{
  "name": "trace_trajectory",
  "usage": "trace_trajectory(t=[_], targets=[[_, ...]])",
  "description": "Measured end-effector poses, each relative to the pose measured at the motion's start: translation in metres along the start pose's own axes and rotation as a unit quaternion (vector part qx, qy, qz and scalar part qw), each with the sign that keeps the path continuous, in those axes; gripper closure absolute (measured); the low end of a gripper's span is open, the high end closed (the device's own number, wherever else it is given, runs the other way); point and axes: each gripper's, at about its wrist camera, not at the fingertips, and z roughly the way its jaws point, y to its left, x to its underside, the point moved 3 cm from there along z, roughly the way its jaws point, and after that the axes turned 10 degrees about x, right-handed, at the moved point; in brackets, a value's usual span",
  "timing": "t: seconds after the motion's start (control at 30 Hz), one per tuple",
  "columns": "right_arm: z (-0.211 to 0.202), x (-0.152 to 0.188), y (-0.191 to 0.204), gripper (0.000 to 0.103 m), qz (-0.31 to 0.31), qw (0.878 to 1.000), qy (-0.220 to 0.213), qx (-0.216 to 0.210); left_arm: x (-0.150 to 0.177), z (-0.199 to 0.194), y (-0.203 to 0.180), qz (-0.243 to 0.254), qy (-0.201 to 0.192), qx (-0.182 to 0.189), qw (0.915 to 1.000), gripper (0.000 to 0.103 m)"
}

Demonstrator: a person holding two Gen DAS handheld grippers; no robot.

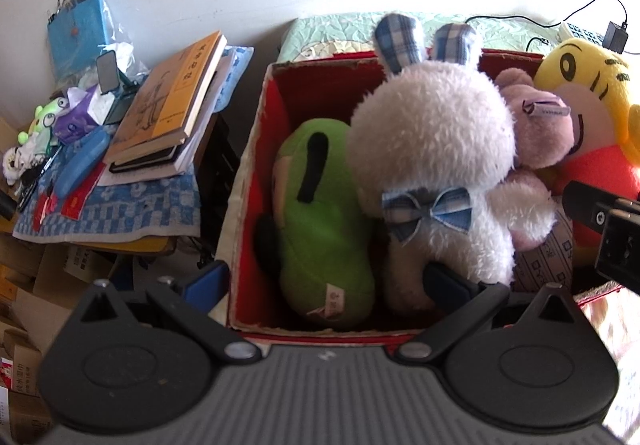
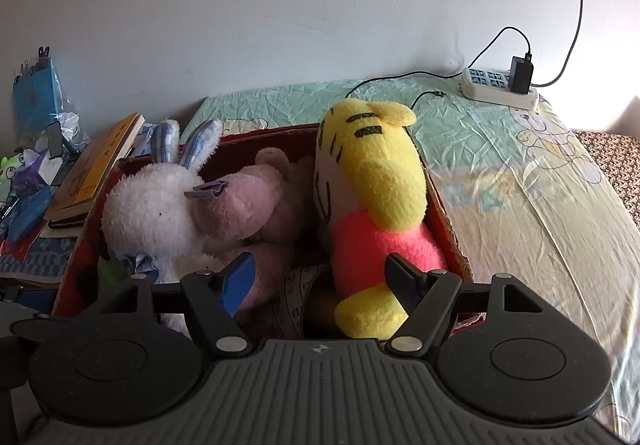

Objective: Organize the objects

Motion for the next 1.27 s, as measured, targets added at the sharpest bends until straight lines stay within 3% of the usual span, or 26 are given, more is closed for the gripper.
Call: trace_trajectory(t=[1.27], targets=[[-0.0017, 0.0005, 0.0008, 0.028, -0.005, 1.000, -0.005, 0.002, 0.0031, -0.0018, 0.0014, -0.001, -0.012, -0.001, 0.9999, 0.000]])
